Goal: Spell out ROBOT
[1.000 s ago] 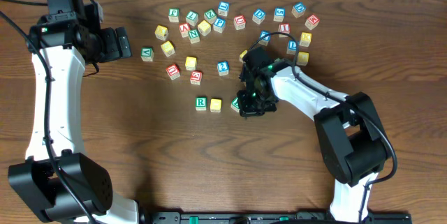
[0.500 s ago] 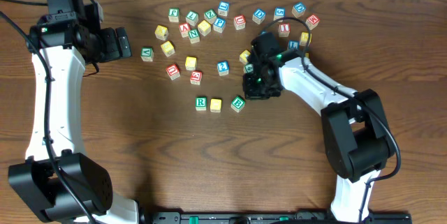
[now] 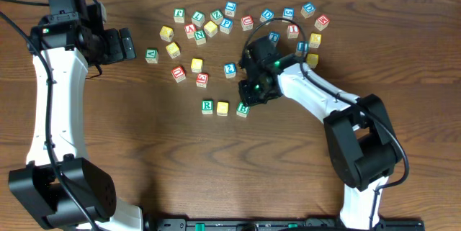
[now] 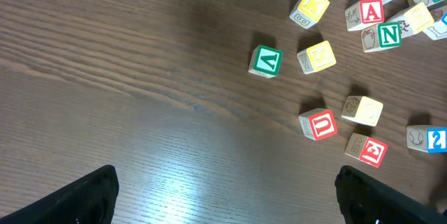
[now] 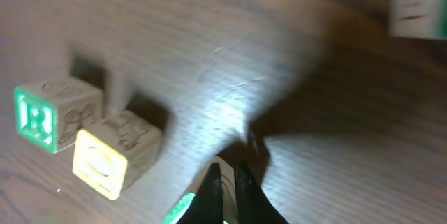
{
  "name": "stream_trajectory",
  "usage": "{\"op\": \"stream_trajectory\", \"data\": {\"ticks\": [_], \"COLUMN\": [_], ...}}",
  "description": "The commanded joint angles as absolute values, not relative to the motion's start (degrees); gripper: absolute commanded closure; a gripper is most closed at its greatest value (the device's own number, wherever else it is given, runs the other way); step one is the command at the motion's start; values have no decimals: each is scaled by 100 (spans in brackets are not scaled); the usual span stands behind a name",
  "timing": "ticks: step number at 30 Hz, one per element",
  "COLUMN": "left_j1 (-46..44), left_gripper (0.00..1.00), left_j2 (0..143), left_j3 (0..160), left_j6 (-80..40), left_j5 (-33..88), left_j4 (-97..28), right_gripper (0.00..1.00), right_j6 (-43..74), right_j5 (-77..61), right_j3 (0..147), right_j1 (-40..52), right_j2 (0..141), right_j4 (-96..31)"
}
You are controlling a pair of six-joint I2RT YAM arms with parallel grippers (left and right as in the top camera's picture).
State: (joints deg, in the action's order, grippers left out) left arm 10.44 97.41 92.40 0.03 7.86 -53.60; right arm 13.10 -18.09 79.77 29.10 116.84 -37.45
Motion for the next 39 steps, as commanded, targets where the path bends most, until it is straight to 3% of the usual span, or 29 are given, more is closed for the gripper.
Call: {"op": "stream_trajectory", "data": {"ticks": [1,5,10,19,39], "left_j1": [1059,1059,1059,1059,1059], "left_gripper": [2,2,2,2,2], "left_j2": [9655,9655,9655,9655,9655], "left_j3": [9360,9362,9362,9362,9360], "left_j6": [21,21,21,21,21], "left_j5": [838,838,838,838,838], "left_j4": [-5371,-5371,-5371,-5371,-5369], "right_gripper": [97,97,87,90,91], "right_j6": [1151,1216,1446,1887,2375], "right_j5": [-1925,-1922,-1841,-1796,-1844], "right_j3": [8066,8071,8525,8530,8123], "right_j1": [3063,3072,2768,2635,3173], "right_j2": [11793,11791,11773,11791,11815], "right_j4": [-3747,-3699,-4200,-5339,-4344]}}
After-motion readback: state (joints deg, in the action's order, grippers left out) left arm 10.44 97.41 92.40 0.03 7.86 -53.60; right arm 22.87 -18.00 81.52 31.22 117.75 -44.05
